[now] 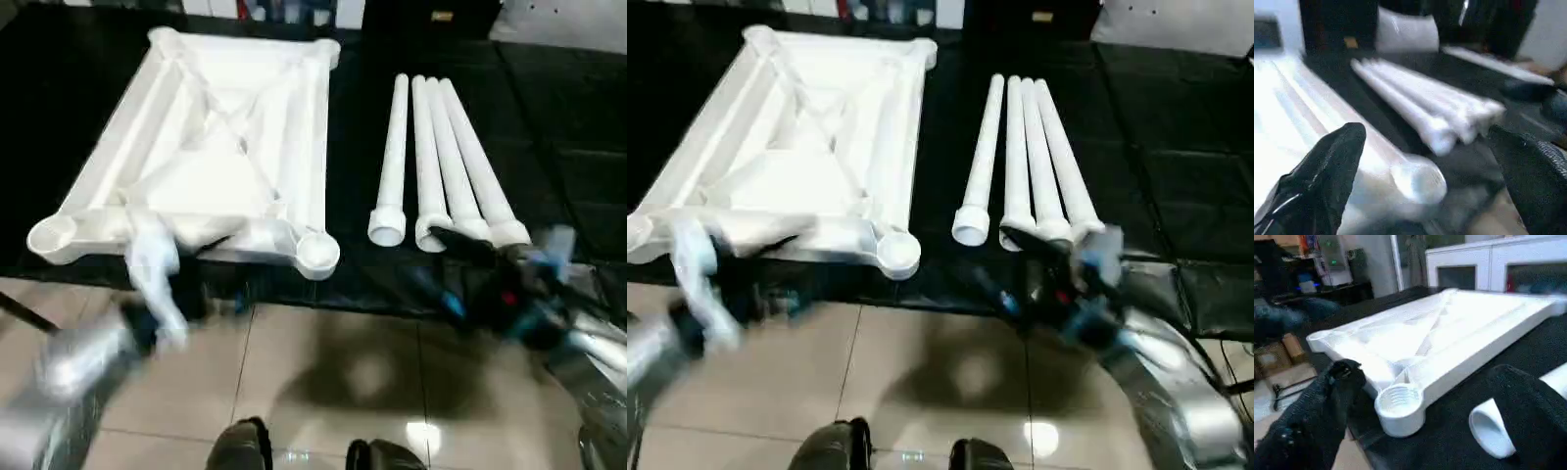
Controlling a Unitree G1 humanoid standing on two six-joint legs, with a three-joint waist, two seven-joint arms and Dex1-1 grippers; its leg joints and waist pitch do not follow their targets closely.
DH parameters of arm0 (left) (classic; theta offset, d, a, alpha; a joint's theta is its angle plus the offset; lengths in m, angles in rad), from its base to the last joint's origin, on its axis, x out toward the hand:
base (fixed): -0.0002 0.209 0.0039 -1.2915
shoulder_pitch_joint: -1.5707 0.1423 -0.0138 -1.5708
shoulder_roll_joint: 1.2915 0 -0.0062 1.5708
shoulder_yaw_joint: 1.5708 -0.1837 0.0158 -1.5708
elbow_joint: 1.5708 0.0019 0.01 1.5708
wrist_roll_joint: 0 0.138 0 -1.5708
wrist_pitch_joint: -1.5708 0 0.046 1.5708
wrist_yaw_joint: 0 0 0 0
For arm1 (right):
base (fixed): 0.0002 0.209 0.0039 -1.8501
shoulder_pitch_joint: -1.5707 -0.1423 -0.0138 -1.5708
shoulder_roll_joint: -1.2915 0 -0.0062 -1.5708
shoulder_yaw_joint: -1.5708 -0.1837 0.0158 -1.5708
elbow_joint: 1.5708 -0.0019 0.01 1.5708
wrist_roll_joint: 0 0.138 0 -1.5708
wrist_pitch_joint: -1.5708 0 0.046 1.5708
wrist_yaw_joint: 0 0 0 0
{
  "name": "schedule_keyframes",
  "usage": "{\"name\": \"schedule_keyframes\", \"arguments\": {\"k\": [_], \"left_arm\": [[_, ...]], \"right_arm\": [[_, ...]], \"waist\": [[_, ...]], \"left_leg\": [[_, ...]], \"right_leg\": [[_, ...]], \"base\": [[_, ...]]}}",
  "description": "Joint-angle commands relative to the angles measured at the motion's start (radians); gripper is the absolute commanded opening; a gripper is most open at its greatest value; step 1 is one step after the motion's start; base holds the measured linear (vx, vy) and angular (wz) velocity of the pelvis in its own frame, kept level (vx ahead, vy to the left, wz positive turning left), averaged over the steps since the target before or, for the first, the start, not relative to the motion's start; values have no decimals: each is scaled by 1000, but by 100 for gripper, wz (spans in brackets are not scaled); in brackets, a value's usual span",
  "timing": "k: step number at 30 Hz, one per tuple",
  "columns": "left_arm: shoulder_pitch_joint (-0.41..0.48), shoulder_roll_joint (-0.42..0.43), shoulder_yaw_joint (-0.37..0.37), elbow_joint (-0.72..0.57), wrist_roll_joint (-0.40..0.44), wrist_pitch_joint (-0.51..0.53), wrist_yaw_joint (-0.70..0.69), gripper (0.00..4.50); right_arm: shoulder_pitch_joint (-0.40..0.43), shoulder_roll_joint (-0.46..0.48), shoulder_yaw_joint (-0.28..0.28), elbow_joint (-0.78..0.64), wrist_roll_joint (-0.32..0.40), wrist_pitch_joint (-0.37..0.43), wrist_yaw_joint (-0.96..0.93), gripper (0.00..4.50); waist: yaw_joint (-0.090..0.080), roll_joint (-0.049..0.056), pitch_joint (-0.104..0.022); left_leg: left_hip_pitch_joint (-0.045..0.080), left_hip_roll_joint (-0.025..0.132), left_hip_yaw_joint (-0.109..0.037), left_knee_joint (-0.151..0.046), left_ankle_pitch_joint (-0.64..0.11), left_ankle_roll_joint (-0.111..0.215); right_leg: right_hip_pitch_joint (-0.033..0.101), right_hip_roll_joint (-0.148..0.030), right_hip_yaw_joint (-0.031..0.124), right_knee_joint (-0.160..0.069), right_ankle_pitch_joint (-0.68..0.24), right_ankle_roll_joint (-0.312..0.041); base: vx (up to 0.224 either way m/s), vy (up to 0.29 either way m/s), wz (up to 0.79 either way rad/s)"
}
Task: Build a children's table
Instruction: Move to table
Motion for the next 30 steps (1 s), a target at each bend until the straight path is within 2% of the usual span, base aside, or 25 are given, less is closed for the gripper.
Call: {"name": "schedule_keyframes", "arguments": {"k": [1, 2, 3, 4, 6, 7, 8, 10, 11, 12, 13, 14, 15, 18, 19, 20, 22, 23, 24, 25, 26, 27, 28, 29, 30], "left_arm": [[-19, -6, -5, 40, 39, 25, 40, 448], [-54, -8, -18, 82, 104, 23, 78, 448], [-84, -10, -29, 119, 160, 33, 125, 448], [-130, -21, -40, 172, 236, 26, 205, 448], [-146, -35, -36, 192, 228, 69, 248, 448], [-156, -63, -36, 222, 233, 84, 296, 448], [-155, -71, -40, 233, 243, 93, 318, 448], [-142, -88, -64, 252, 284, 107, 367, 448], [-132, -107, -66, 246, 279, 101, 369, 448], [-106, -119, -73, 229, 284, 89, 369, 448], [-88, -139, -75, 225, 275, 86, 361, 448], [-84, -144, -75, 225, 272, 86, 359, 448], [-72, -157, -100, 240, 313, 77, 377, 448], [-75, -173, -105, 241, 310, 87, 391, 448], [-91, -188, -112, 248, 308, 99, 406, 448], [-100, -195, -123, 261, 315, 96, 411, 448], [-103, -200, -128, 269, 316, 95, 412, 448], [-100, -208, -134, 270, 318, 91, 414, 448], [-99, -209, -134, 270, 319, 91, 414, 448], [-98, -214, -135, 271, 324, 89, 414, 448], [-89, -220, -143, 271, 343, 81, 413, 448], [-89, -228, -142, 268, 342, 80, 416, 448], [-88, -233, -141, 266, 340, 80, 418, 448], [-94, -234, -139, 264, 338, 78, 418, 448], [-97, -234, -139, 264, 337, 77, 419, 448]], "right_arm": [[-13, 15, 14, -21, -50, 28, -80, 450], [-37, 27, 27, -5, -82, 64, -143, 450], [-56, 39, 33, 8, -92, 101, -199, 450], [-78, 52, 49, 26, -123, 185, -300, 450], [-84, 69, 50, 39, -153, 200, -349, 450], [-87, 107, 35, 53, -158, 202, -372, 450], [-87, 125, 27, 60, -160, 186, -380, 450], [-86, 172, 5, 83, -185, 94, -407, 450], [-84, 179, 4, 84, -211, 65, -422, 450], [-73, 182, -3, 62, -214, 136, -476, 450], [-65, 189, -14, 41, -219, 200, -536, 450], [-64, 191, -17, 36, -219, 220, -552, 450], [-40, 198, -40, 6, -173, 277, -576, 450], [-15, 199, -36, -21, -137, 301, -554, 450], [-7, 201, -21, -23, -168, 303, -543, 450], [-5, 193, -1, -16, -206, 282, -532, 450], [-6, 198, 3, -13, -211, 270, -531, 450], [-10, 204, 3, -12, -225, 263, -544, 450], [-11, 204, 3, -13, -226, 265, -546, 450], [-14, 203, 4, -17, -229, 272, -556, 450], [-14, 198, 8, -35, -204, 283, -544, 450], [-16, 193, 9, -47, -198, 295, -539, 450], [-17, 189, 9, -53, -197, 301, -536, 450], [-27, 202, 6, -48, -199, 283, -537, 450], [-32, 211, 4, -44, -203, 270, -535, 450]], "waist": [[3, 4, -82], [7, 23, -88], [6, 26, -86], [4, 19, -90], [8, 25, -96], [9, 26, -98], [6, 22, -102], [4, 28, -111], [3, 27, -114], [2, 41, -115], [-4, 39, -114], [-4, 39, -114], [-3, 35, -114], [0, 34, -107], [-3, 43, -104], [-4, 38, -104], [-3, 29, -103], [1, 30, -105], [2, 31, -104], [7, 28, -105], [19, 22, -113], [23, 24, -116], [26, 29, -117], [26, 35, -123], [21, 40, -131]], "left_leg": [[28, 61, -33, -56, 93, 127], [27, 59, -34, -55, 62, 112], [29, 60, -34, -57, 44, 103], [32, 58, -33, -61, -13, 68], [31, 59, -32, -62, -42, 28], [31, 59, -32, -62, -41, 21], [27, 58, -30, -61, -32, 18], [26, 61, -31, -58, -29, 24], [25, 61, -32, -56, 3, 29], [26, 62, -33, -54, 25, 30], [26, 61, -34, -53, 68, 39], [26, 61, -34, -53, 68, 39], [25, 55, -31, -52, 40, 50], [23, 57, -30, -60, -66, 40], [23, 59, -32, -64, -96, 26], [24, 56, -29, -63, -112, 24], [14, 50, -24, -61, -110, 43], [9, 47, -23, -54, -98, 71], [4, 46, -23, -49, -88, 86], [-2, 44, -26, -39, -71, 113], [-11, 44, -36, -16, -44, 156], [-13, 49, -41, -12, -32, 164], [-12, 53, -43, -13, -22, 171], [-4, 57, -39, -23, -13, 182], [7, 52, -30, -32, 7, 208]], "right_leg": [[44, -85, 54, -48, 278, -280], [47, -89, 54, -48, 233, -273], [43, -86, 54, -56, 202, -265], [46, -87, 59, -64, 105, -247], [47, -91, 61, -64, 48, -238], [45, -92, 61, -64, 48, -238], [47, -90, 62, -61, 67, -241], [42, -89, 60, -58, 97, -230], [43, -86, 60, -52, 147, -226], [40, -84, 60, -48, 180, -228], [40, -75, 58, -45, 251, -228], [40, -75, 58, -45, 251, -228], [40, -76, 59, -48, 260, -226], [42, -85, 61, -64, 135, -215], [39, -84, 59, -67, 84, -211], [38, -88, 63, -75, 44, -206], [46, -101, 72, -82, -2, -203], [50, -121, 81, -91, -56, -204], [52, -129, 85, -97, -79, -204], [55, -145, 95, -108, -120, -203], [66, -181, 113, -123, -163, -201], [68, -187, 115, -124, -169, -205], [64, -185, 113, -123, -167, -210], [58, -163, 98, -115, -147, -224], [44, -133, 82, -96, -79, -235]], "base": [[0, 0, 0], [0, 0, 0], [0, 0, 0], [-52, -6, 1], [-55, -13, 1], [0, 0, 0], [0, 0, 0], [0, 0, 0], [0, 0, 0], [0, 0, 0], [0, 0, 0], [0, 0, 0], [0, 0, 0], [0, 0, 0], [0, 0, 0], [0, 0, 0], [0, 0, 0], [0, 0, 0], [0, 0, 0], [0, 0, 0], [0, 0, 0], [0, 0, 0], [-8, 63, 2], [-2, 85, 5], [-2, 85, 5]]}}
